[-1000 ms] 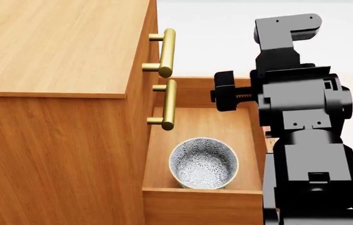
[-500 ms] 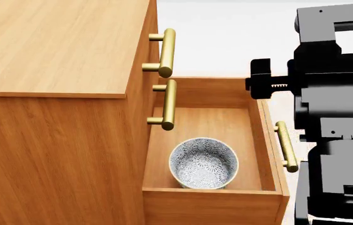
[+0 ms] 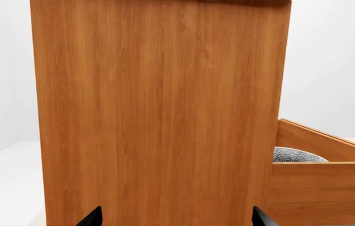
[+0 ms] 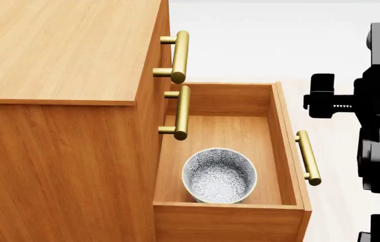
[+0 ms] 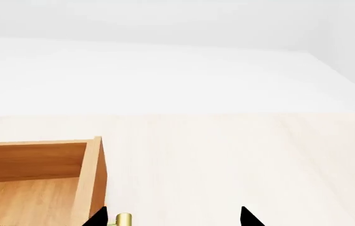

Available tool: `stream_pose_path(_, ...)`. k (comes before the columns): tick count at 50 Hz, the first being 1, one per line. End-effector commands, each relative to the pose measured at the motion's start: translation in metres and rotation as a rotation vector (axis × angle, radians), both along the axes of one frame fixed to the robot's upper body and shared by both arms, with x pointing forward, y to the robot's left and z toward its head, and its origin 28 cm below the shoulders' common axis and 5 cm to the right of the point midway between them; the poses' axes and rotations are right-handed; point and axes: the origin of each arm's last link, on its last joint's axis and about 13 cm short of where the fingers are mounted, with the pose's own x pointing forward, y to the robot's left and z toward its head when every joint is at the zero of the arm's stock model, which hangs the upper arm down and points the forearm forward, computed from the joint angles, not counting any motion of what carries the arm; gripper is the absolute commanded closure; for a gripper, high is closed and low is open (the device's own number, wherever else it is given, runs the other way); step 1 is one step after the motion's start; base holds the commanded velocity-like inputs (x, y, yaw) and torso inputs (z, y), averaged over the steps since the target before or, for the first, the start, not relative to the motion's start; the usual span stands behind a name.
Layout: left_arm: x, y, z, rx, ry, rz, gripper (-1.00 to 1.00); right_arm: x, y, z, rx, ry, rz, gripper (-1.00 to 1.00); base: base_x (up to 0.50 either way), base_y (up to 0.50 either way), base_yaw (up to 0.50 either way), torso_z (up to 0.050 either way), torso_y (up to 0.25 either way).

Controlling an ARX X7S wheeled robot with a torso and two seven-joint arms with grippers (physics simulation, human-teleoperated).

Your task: Put the bowl in the bottom drawer of the cabinet and close it.

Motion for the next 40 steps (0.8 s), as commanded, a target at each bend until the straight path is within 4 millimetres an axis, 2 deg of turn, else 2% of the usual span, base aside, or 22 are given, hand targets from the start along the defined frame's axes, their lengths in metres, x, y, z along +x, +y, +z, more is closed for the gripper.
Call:
stream_pose_path(1, 0.001, 0.0, -0.001, -0.005, -0.001, 0.008, -1.0, -0.018, -0.008, -0.011, -0.033, -0.023, -0.036, -1.0, 0.0, 0.0, 0.0, 0.0, 0.0)
stream_pose_path(16, 0.001, 0.0, 0.0, -0.009, -0.002, 0.017, -1.0, -0.037, -0.018, -0.034, -0.035, -0.028, -0.061, -1.0, 0.0, 0.0, 0.0, 0.0, 0.0)
stream_pose_path(32, 0.001, 0.0, -0.001, -0.005, -0.003, 0.015, -1.0, -0.05, -0.024, -0.068, -0.021, 0.012, -0.087, -1.0, 0.0, 0.0, 0.0, 0.0, 0.0)
stream_pose_path(40, 0.0, 0.001, 0.0, -0.008, -0.002, 0.012, -1.0, -0.054, -0.025, -0.078, -0.017, 0.024, -0.088, -1.0, 0.0, 0.0, 0.0, 0.0, 0.0)
